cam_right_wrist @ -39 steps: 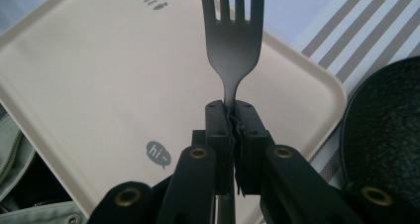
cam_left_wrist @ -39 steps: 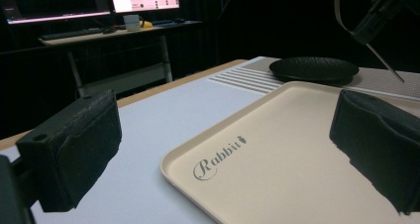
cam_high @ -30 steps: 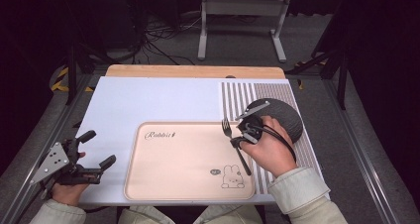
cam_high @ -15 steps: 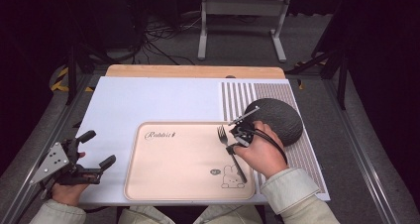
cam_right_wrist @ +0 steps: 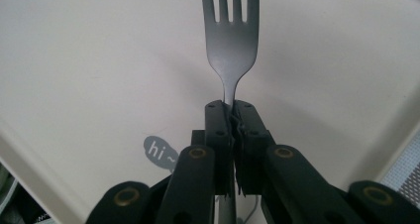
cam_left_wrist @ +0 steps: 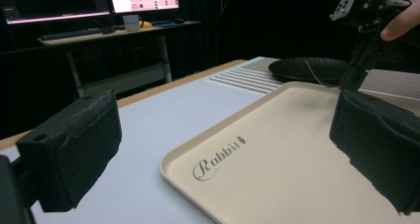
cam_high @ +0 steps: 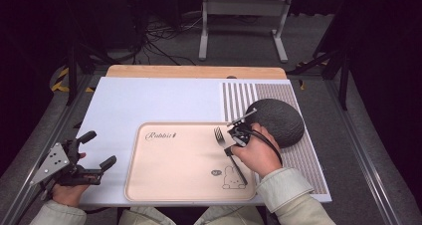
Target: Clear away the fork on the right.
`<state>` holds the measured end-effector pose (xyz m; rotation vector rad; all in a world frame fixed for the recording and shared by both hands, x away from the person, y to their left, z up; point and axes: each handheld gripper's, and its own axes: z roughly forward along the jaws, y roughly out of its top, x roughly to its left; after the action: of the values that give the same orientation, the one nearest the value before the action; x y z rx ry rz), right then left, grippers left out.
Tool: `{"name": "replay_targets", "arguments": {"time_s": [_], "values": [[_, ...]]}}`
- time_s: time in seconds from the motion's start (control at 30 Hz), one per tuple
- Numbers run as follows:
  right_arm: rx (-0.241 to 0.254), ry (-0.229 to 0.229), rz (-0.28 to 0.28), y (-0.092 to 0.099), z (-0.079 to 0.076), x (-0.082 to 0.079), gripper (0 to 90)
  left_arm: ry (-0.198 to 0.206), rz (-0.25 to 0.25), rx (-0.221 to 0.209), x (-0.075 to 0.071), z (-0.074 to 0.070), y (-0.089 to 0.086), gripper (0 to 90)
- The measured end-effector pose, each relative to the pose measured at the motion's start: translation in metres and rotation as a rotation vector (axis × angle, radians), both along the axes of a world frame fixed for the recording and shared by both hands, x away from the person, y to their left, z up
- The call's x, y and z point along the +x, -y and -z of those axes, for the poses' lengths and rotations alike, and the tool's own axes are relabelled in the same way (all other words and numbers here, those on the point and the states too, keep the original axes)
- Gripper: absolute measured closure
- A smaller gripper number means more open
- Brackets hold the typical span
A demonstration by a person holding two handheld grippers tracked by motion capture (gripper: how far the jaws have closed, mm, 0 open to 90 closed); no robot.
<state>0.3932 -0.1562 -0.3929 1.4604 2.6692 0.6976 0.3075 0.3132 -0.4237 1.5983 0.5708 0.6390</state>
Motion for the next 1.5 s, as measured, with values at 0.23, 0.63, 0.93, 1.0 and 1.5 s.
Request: {"name": "replay_targets", "arguments": {"time_s": [0.23, 0.63, 0.93, 1.0, 1.5], "values": [[0.009, 0.007, 0.018, 0.000, 0.011, 0.007, 85.9, -0.001, 0.002, -0.001, 0.000, 0.000, -0.001, 0.5], [0.006, -0.009, 0.032, -0.002, 0.022, 0.011, 85.4, 0.000, 0.002, -0.001, 0.000, 0.000, 0.000, 0.5], [0.008, 0.003, 0.024, -0.004, 0.020, 0.011, 83.0, 0.000, 0.003, -0.001, 0.000, 0.000, -0.001, 0.5], [0.009, 0.007, 0.020, -0.005, 0.019, 0.011, 81.7, 0.001, 0.002, -0.003, 0.000, 0.000, 0.000, 0.5], [-0.084, 0.175, -0.389, -0.018, 0.009, 0.014, 90.0, 0.002, 0.002, -0.002, 0.000, 0.000, 0.000, 0.4]]}}
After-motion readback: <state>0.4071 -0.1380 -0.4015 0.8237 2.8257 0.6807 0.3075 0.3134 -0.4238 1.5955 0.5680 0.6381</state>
